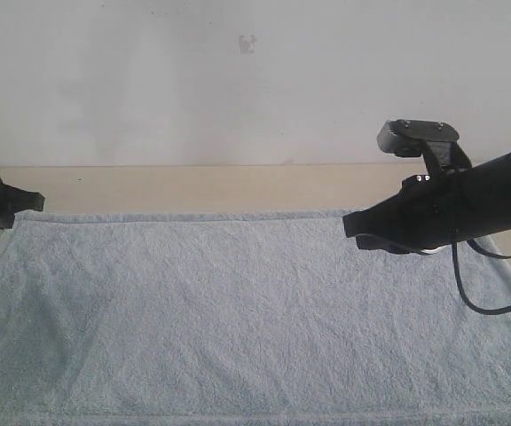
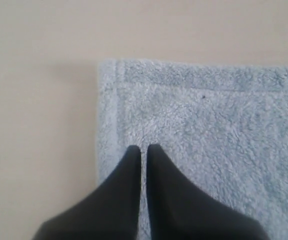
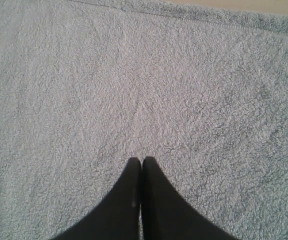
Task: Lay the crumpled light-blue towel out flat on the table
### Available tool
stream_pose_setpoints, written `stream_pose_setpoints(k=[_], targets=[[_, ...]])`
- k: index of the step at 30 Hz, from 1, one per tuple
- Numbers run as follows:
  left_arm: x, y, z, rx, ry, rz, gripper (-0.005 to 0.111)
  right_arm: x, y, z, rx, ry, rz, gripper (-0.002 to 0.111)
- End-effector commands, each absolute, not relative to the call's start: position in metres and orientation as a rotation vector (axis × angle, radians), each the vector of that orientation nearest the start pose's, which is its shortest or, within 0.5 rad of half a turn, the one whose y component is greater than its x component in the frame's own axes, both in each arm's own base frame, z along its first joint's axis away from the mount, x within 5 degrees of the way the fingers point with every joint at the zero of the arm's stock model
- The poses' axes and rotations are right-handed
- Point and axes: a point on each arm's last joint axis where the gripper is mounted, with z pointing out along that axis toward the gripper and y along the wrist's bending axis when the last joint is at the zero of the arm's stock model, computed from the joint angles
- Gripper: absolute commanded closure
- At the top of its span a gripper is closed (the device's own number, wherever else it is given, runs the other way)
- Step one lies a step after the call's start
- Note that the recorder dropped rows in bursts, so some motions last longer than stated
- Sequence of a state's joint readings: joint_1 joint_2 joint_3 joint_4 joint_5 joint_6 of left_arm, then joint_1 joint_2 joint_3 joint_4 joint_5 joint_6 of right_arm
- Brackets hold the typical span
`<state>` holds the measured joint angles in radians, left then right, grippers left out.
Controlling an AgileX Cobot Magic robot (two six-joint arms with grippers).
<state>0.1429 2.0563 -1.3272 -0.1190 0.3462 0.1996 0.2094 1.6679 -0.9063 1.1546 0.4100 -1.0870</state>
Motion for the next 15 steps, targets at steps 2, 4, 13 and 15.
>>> stream_pose_setpoints(k=[2,4,13,15], targets=[[0.394,0.055,0.152,-0.041,2.609,0.035,0.103,0.316,0.102,0.200,-0.400,2.377,0.567,0.108],[0.376,0.051,0.147,-0.070,2.668,0.001,0.103,0.316,0.102,0.200,-0.399,2.376,0.565,0.108],[0.312,0.039,0.177,-0.149,2.655,-0.049,0.103,0.309,0.102,0.192,-0.365,2.373,0.606,0.108],[0.301,0.036,0.195,-0.181,2.595,-0.072,0.103,0.308,0.104,0.193,-0.369,2.363,0.638,0.108]])
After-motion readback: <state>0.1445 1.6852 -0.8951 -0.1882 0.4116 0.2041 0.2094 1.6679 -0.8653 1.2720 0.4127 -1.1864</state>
